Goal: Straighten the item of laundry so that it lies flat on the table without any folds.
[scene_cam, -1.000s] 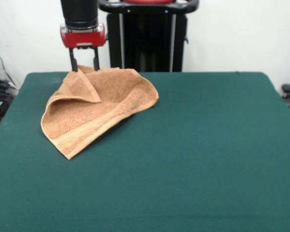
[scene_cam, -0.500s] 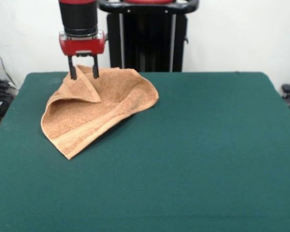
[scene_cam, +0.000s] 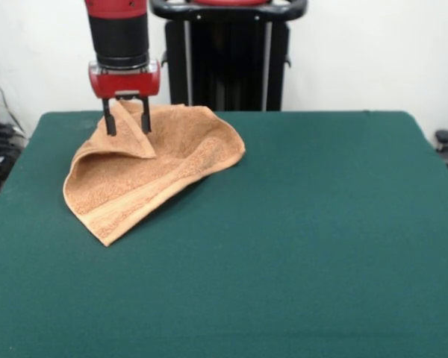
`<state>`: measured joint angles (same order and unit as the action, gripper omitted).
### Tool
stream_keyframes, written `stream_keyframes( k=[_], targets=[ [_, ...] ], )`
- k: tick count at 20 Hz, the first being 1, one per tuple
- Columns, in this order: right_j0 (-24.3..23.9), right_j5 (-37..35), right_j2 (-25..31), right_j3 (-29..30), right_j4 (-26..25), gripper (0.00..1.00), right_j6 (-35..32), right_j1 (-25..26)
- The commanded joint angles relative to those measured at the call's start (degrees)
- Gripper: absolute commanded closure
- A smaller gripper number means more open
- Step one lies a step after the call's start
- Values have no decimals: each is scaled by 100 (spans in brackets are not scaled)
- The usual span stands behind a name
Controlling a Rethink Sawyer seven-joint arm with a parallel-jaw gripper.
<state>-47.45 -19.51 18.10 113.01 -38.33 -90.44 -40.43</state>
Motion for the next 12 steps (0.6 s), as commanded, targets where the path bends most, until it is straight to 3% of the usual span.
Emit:
stream_keyframes(
  k=[1,12],
  targets=[
    [392,-200,312,-343,40,0,-208,424],
    [565,-34,147,-325,14,0,-413,466]
  ],
)
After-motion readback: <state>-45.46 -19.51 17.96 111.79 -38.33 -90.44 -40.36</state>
